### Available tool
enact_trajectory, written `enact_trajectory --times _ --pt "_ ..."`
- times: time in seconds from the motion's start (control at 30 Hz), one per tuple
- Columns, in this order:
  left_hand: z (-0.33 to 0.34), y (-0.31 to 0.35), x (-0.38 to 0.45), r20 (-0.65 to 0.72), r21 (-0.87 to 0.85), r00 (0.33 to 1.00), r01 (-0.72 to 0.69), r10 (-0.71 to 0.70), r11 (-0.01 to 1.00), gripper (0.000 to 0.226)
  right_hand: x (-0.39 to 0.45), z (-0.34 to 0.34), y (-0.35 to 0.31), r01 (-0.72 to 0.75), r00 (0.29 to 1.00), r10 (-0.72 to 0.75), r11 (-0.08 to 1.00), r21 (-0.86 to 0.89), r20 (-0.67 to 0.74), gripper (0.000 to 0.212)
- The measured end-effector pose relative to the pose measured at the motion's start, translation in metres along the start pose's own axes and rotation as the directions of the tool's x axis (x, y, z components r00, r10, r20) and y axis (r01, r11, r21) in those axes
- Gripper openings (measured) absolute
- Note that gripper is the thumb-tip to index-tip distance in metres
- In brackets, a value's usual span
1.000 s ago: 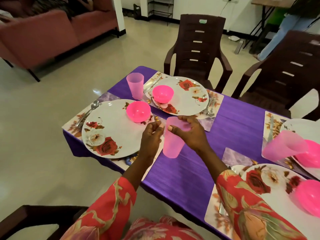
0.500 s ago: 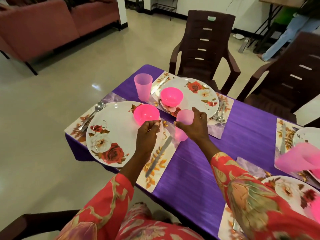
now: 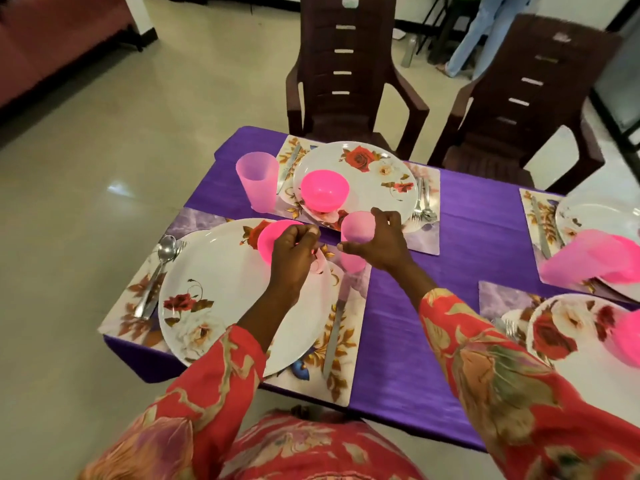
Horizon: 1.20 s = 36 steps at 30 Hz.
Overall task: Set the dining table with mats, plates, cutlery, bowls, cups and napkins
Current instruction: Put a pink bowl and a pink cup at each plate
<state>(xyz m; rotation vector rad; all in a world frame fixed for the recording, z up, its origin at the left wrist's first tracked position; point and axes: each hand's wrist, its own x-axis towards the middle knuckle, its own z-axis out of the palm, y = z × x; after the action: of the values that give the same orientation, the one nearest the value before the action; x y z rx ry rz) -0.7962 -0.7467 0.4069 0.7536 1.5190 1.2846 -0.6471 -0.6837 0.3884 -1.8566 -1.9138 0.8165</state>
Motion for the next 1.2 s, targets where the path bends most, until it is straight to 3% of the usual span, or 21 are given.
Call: enact_trajectory --times 0.23,0.63,0.77,0.83,0.9,1.03,1.2 --pt "-0.009 0.007 0.007 0.071 0.007 0.997 0.0 -0.001 1.0 0.006 0.0 -0.014 -0.007 -0.013 0.996 0.018 0.998 -0.061 0.088 0.084" --pt "0.0 0.003 0.011 0.177 0.073 0.984 -0.016 0.003 0.997 0.015 0.002 -0.021 0.0 -0.008 0.982 0.023 0.997 -0.082 0.187 0.099" --pt "0.012 0.001 0.018 0.222 0.099 0.975 -0.023 0.0 0.995 0.016 0.0 -0.018 0.005 0.0 0.979 0.008 0.999 -0.038 0.202 0.106" --pt "0.019 0.0 0.023 0.252 0.094 0.967 -0.001 -0.023 0.996 0.01 -0.002 -0.018 0.01 -0.054 0.983 0.039 0.996 0.077 0.177 0.109" --pt "0.026 -0.004 0.029 0.287 0.086 0.956 0.045 -0.068 0.995 0.014 -0.002 -0.017 0.018 -0.138 0.989 0.117 0.95 0.28 0.093 0.097" --pt "0.04 -0.009 0.038 0.326 0.042 0.929 0.174 -0.178 0.984 0.031 0.0 -0.012 0.036 -0.184 0.974 0.228 0.828 0.53 -0.017 0.035" --pt "0.046 -0.017 0.044 0.268 -0.005 0.942 0.21 -0.201 0.978 0.035 0.001 -0.005 0.042 -0.212 0.961 0.278 0.695 0.687 0.016 0.028"
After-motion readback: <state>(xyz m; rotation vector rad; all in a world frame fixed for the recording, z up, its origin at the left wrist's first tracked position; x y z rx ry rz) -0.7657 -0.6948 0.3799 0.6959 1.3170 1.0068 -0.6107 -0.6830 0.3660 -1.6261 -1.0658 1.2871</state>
